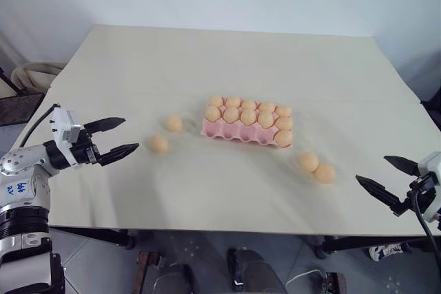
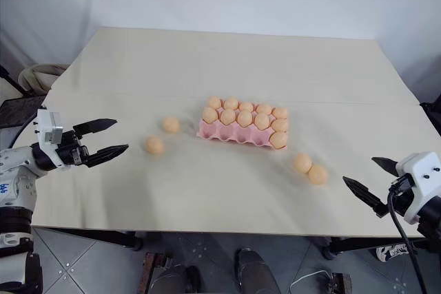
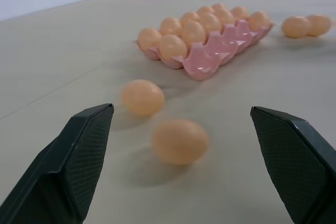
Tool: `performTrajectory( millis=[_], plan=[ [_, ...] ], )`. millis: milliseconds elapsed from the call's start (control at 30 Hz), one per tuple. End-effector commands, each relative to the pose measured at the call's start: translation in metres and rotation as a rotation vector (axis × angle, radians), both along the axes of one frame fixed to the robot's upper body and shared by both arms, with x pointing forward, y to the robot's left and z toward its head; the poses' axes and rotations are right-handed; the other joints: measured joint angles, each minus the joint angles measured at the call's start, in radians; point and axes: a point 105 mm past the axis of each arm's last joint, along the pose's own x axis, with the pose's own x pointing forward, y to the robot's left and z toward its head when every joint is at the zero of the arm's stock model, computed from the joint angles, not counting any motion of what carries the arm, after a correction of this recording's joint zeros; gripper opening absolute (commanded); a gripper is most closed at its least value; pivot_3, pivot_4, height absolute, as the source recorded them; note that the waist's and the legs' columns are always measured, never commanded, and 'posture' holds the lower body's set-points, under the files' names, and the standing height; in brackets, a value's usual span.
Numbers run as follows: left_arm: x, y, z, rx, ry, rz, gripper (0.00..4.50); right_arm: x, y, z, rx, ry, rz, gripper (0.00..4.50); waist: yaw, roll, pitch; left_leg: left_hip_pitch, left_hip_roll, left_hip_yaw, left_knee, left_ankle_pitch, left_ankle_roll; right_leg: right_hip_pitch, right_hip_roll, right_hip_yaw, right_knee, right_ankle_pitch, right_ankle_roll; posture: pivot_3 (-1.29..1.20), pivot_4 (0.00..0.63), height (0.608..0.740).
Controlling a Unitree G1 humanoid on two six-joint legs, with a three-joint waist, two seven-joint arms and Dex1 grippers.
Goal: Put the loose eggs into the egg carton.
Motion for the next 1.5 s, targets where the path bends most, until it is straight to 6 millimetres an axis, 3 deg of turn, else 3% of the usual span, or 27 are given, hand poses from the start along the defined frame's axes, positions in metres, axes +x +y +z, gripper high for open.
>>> performTrajectory(
  millis=[33,167,500,867,1333,1433,1500],
  plan=[
    [-0.004,0.002,0.016,0.016,-0.062,-0.044,4.46,-0.002,0.006,0.015,0.012,-0.063,-0.030,4.50,0.001,0.000,0.000,0.000,0.000,0.000,0.000,0.000,0.000,0.000,0.000,0.000,0.000,0.000,0.000,0.00,0.150,0.740],
    [-0.005,-0.003,0.013,0.026,-0.054,-0.102,4.46,-0.003,0.015,0.012,0.036,-0.077,-0.038,4.50,0.002,0.000,0.000,-0.001,0.000,0.000,0.000,0.000,0.000,0.000,0.000,0.000,-0.001,0.000,0.000,0.00,0.150,0.740],
    [-0.005,-0.021,0.007,0.053,-0.030,-0.224,4.46,0.018,0.030,-0.021,0.061,0.006,0.019,4.50,0.000,0.000,0.000,-0.001,0.000,0.000,0.000,0.001,0.003,0.000,0.000,0.000,-0.001,0.000,0.000,0.00,0.150,0.740],
    [-0.006,-0.033,0.009,0.049,-0.055,-0.284,4.46,0.042,0.028,-0.043,0.030,0.033,0.014,4.50,0.000,0.000,0.000,-0.001,0.000,0.000,0.000,0.002,0.005,0.000,0.001,0.000,0.000,0.000,0.001,0.00,0.150,0.740],
    [-0.003,-0.036,0.009,0.049,-0.062,-0.286,4.46,0.058,0.023,-0.066,0.028,0.110,-0.019,4.50,-0.001,0.000,0.000,-0.001,0.000,0.000,0.001,0.002,0.005,0.000,0.000,0.000,0.000,0.000,0.001,0.00,0.150,0.740],
    [-0.002,-0.037,0.009,0.049,-0.065,-0.282,4.50,0.062,0.025,-0.071,0.023,0.112,-0.017,3.89,0.000,0.000,0.000,-0.001,0.000,0.000,0.001,0.002,0.005,0.000,0.000,0.000,0.000,0.000,0.001,0.00,0.150,0.740],
    [-0.001,-0.037,0.009,0.048,-0.071,-0.278,4.50,0.064,0.024,-0.072,0.021,0.114,-0.025,3.17,0.000,0.000,0.000,-0.001,0.000,0.000,0.001,0.002,0.005,0.000,0.000,0.000,0.000,0.000,0.001,0.00,0.150,0.740]
  ],
)
